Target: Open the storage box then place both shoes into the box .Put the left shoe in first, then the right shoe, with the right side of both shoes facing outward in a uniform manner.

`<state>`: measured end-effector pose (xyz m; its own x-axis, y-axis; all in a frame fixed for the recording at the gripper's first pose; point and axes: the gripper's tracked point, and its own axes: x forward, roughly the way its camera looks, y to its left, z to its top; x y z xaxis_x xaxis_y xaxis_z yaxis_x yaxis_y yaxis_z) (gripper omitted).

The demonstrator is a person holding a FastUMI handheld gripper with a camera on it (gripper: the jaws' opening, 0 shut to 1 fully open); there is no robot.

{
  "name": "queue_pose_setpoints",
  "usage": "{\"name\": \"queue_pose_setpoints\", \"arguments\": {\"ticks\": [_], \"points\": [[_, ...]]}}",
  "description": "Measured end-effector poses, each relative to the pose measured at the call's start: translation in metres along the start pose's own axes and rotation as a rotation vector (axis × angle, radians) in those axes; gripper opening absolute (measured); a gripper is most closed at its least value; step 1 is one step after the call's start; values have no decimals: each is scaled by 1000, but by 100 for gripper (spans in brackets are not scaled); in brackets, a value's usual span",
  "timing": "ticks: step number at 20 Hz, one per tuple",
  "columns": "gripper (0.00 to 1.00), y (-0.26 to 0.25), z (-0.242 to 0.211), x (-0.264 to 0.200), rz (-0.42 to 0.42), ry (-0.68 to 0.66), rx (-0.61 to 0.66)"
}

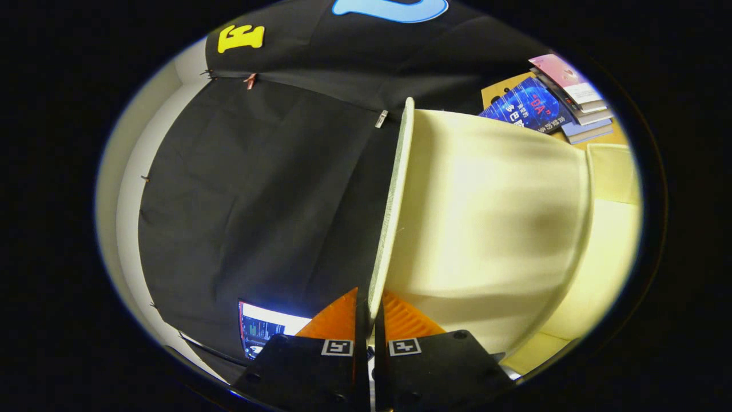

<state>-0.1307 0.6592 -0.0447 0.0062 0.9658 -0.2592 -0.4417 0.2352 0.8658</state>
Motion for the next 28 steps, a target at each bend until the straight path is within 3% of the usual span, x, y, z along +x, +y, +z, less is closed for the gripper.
{"name": "queue_pose_setpoints", "arguments": {"ticks": [6,8,11,19,22,28], "points": [[14,-50,-22,31,-119,46,-118],[30,-62,-26,23,-157,31,-205],[99,-67,-29,0,-185,0,-309],[98,-67,18,-146,-302,-247,-543],[98,-86,39,-202,-415,-345,-638],[98,-131,68,-312,-670,-531,-685]]}}
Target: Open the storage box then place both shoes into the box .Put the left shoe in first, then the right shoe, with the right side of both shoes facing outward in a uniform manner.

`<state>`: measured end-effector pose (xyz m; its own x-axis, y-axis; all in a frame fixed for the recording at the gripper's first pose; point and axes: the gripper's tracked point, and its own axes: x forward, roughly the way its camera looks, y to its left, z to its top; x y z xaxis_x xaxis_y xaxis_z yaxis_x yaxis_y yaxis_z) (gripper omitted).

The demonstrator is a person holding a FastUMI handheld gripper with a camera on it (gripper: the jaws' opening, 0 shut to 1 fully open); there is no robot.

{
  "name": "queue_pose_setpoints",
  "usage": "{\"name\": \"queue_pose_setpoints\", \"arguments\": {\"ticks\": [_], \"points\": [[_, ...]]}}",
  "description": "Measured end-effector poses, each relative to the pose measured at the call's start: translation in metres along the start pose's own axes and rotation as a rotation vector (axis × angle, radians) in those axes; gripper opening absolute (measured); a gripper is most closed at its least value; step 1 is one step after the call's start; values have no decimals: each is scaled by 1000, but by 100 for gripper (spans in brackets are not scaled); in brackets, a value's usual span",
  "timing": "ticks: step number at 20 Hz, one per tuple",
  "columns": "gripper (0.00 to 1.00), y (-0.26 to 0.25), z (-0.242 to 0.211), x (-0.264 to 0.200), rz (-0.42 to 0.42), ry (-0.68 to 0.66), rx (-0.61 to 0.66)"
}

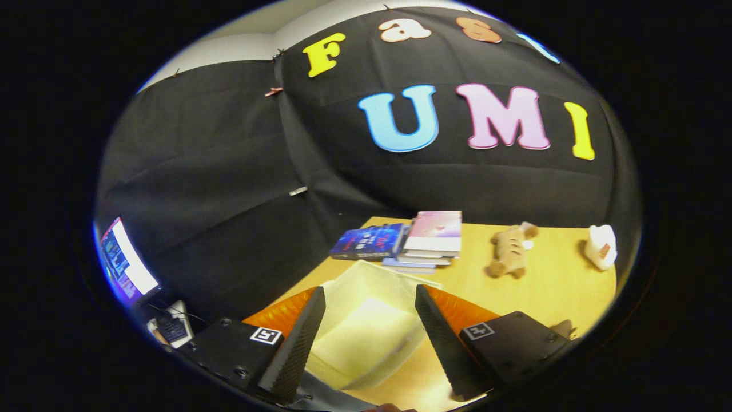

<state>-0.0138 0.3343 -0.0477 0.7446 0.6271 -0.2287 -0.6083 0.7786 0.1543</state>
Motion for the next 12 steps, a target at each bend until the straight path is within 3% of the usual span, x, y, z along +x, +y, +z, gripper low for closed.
{"name": "queue_pose_setpoints", "arguments": {"ticks": [6,9,12], "points": [[98,-113,-61,-46,-276,110,21],[98,-157,-104,-60,-360,203,0],[99,-190,-145,-63,-391,295,-31]]}}
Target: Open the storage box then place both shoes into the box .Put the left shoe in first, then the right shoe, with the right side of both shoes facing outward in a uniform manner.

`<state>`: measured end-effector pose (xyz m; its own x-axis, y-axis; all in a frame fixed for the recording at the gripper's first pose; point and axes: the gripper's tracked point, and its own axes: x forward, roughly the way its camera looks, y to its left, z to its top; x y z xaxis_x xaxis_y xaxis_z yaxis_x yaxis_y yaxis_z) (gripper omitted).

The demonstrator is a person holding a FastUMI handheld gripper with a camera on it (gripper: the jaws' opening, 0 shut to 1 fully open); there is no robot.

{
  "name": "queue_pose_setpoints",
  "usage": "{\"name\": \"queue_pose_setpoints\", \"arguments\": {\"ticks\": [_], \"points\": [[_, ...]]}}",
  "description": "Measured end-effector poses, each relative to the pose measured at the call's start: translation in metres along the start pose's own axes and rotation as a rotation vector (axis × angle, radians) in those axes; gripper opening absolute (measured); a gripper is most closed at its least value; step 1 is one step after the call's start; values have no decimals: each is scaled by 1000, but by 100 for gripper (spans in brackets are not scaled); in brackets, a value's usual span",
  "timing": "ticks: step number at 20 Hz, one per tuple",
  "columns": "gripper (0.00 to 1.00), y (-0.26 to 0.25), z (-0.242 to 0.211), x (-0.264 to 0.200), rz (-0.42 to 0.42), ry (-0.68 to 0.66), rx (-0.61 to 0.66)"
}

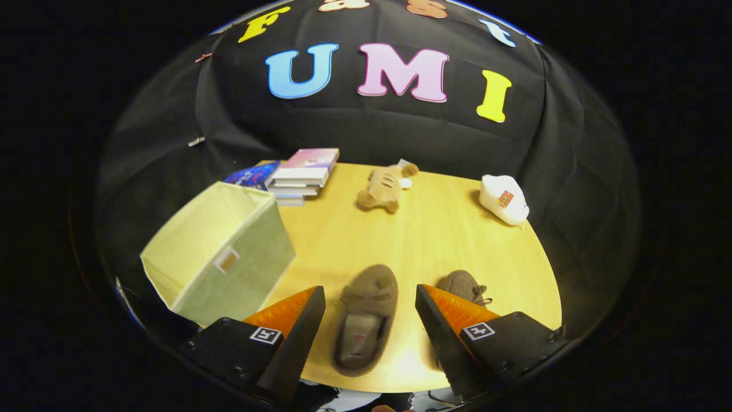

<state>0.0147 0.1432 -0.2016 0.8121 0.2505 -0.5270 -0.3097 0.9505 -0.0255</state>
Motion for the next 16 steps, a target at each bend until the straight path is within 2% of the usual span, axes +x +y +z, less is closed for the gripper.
{"name": "queue_pose_setpoints", "arguments": {"ticks": [5,10,12,16], "points": [[99,-15,-52,40,28,138,-69],[94,-19,-65,80,21,199,25],[85,-19,-68,91,20,218,19],[44,-12,-77,101,6,269,38]]}}
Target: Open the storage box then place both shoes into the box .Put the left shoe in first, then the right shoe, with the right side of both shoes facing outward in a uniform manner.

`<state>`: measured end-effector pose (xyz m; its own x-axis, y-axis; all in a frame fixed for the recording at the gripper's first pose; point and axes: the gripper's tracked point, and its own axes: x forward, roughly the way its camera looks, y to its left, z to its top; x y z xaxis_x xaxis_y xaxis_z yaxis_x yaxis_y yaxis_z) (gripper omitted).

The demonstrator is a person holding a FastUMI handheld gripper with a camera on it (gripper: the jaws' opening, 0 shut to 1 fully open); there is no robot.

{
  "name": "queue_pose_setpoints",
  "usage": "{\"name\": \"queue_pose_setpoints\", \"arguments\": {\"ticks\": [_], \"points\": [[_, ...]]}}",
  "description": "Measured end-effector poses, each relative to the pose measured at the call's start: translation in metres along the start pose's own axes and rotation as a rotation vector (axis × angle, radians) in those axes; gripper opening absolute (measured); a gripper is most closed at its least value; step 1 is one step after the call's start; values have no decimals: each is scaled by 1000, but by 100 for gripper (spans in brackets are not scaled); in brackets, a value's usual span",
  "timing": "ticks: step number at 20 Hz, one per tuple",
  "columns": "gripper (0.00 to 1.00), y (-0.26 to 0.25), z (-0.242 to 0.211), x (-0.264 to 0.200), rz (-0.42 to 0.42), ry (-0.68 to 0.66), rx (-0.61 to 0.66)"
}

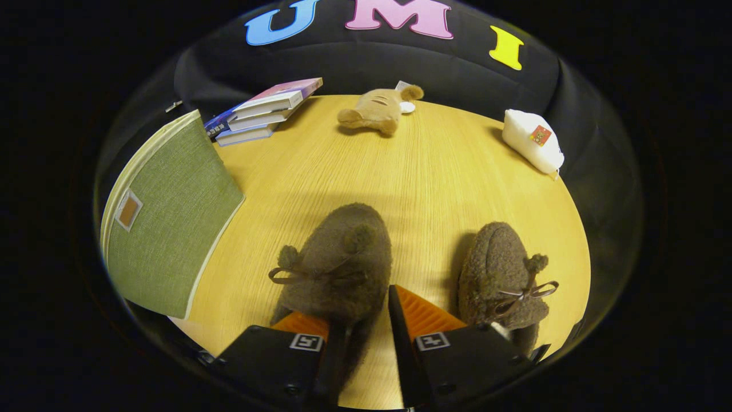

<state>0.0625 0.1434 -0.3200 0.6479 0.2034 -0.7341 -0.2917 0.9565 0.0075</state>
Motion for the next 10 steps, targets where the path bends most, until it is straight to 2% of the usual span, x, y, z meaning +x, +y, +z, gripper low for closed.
{"name": "queue_pose_setpoints", "arguments": {"ticks": [1,2,5,7,10], "points": [[35,0,-1,0,-9,9,14],[35,0,-2,1,-9,25,33],[26,-3,-4,4,-21,66,102],[10,-4,-5,2,-19,63,100],[6,-2,-4,1,-7,67,95]]}}
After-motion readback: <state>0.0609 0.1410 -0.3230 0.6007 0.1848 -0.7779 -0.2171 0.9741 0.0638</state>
